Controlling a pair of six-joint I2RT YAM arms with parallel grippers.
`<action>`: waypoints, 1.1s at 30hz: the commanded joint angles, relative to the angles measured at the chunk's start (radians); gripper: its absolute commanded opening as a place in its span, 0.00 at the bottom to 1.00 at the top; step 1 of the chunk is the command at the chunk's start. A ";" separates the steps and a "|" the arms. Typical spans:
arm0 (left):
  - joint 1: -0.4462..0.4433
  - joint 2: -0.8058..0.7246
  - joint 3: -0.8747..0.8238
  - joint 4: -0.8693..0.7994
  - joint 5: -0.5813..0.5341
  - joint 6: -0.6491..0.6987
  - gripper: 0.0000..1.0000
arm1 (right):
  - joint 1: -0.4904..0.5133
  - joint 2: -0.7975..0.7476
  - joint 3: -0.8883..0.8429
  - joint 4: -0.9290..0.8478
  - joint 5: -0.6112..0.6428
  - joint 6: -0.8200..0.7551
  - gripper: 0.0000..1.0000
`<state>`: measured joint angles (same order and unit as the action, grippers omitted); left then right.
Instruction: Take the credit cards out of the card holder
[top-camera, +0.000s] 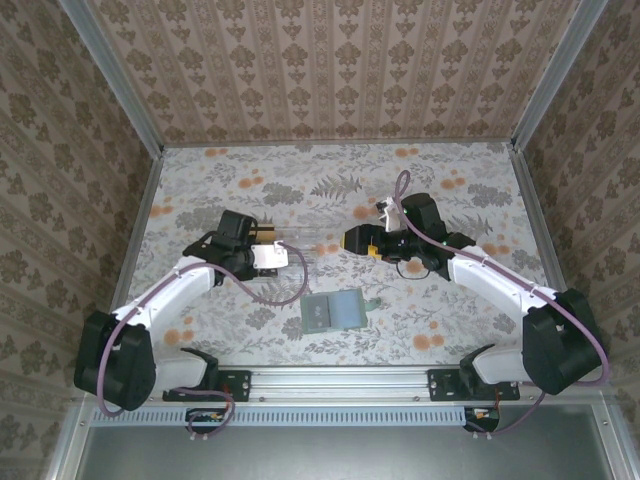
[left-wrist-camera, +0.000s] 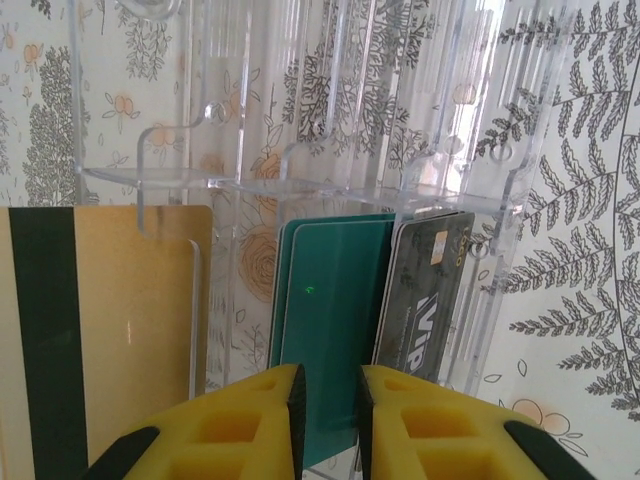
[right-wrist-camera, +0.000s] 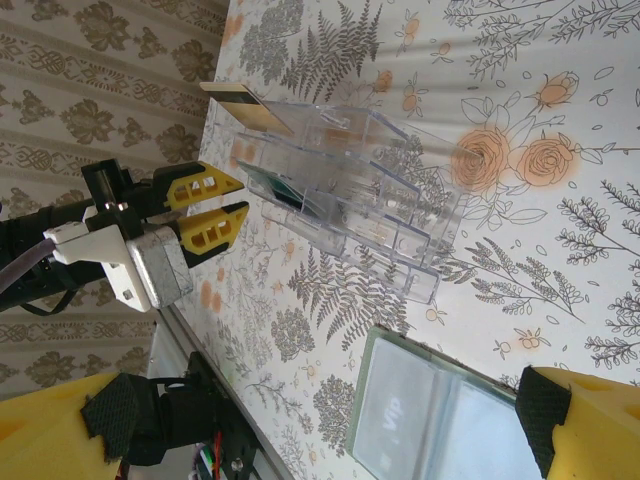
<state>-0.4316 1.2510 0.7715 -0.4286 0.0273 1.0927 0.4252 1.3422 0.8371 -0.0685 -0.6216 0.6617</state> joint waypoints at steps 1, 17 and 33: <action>0.010 0.011 -0.006 0.016 0.007 -0.004 0.22 | -0.003 0.005 0.014 0.024 -0.026 0.015 1.00; 0.014 -0.082 0.069 0.052 0.013 -0.316 0.72 | 0.001 -0.015 -0.002 -0.020 0.006 0.000 0.98; 0.025 -0.273 0.137 -0.131 0.143 -1.314 1.00 | 0.199 -0.054 -0.083 -0.224 0.323 -0.111 0.59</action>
<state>-0.4107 1.0351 0.9554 -0.5198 0.0929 0.0349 0.5800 1.2949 0.7769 -0.2222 -0.4145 0.5808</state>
